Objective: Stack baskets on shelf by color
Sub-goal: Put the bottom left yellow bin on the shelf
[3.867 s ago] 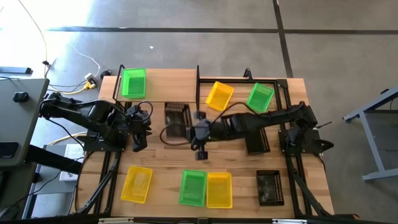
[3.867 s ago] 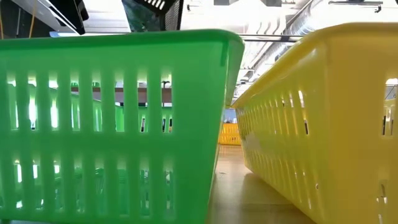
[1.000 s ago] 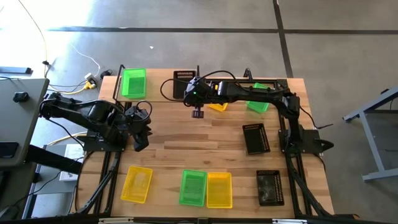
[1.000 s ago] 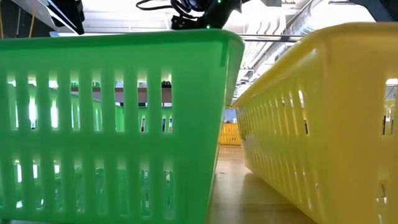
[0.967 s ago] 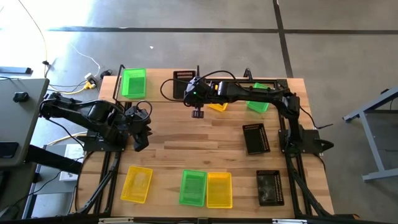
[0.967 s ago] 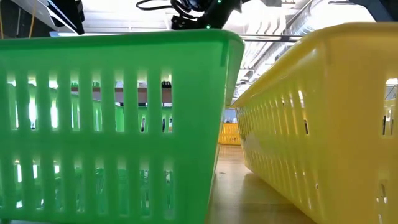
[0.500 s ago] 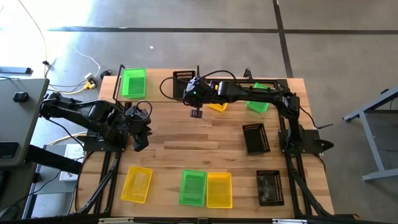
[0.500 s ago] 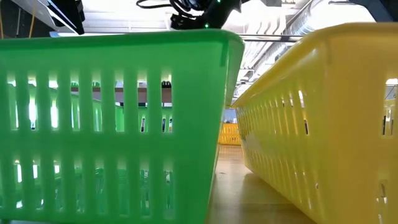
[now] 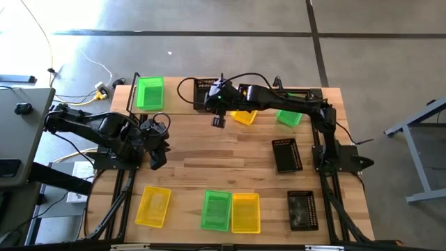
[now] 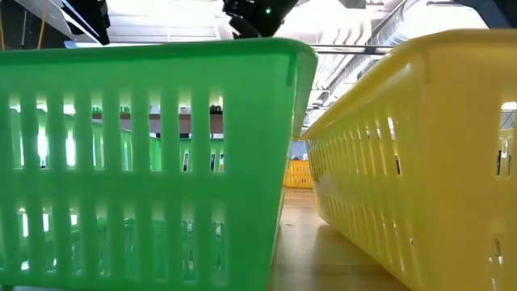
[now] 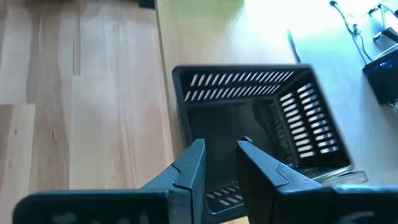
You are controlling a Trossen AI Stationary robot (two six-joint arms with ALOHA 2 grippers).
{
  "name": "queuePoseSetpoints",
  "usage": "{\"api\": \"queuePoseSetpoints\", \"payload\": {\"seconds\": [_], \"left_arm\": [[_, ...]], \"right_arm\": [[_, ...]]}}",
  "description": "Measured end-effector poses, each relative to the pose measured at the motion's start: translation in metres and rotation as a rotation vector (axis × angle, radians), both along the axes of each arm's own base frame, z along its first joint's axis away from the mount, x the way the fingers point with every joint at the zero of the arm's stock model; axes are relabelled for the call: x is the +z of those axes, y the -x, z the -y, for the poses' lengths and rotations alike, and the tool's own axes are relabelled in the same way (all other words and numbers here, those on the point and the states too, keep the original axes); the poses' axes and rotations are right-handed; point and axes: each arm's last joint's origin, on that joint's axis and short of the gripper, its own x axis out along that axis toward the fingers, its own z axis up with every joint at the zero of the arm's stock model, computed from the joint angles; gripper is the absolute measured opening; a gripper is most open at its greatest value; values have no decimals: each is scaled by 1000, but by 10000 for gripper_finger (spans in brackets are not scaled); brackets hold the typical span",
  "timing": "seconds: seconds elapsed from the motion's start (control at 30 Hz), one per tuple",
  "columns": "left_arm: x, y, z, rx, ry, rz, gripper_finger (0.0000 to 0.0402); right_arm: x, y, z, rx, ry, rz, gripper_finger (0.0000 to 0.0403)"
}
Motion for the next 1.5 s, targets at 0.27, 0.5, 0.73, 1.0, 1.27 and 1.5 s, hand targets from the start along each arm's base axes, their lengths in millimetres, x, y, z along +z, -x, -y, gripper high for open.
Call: {"api": "queuePoseSetpoints", "payload": {"seconds": [0.27,0.5,0.73,1.0,1.27,1.5], "left_arm": [[0,0,2,7,78,-2,103],[-1,1,11,-21,247,-22,145],[-3,5,43,-144,278,-65,136],[-14,9,85,-282,265,-152,127],[-32,13,130,-438,207,-233,127],[-51,12,163,-531,178,-270,127]], "right_arm": [[35,5,-10,22,10,43,74],[59,16,-11,-2,-10,54,74],[78,23,-12,-9,-13,95,74],[88,27,-13,-72,-77,156,74],[89,28,-13,-136,-151,187,74],[85,30,-20,-154,-190,160,74]]}}
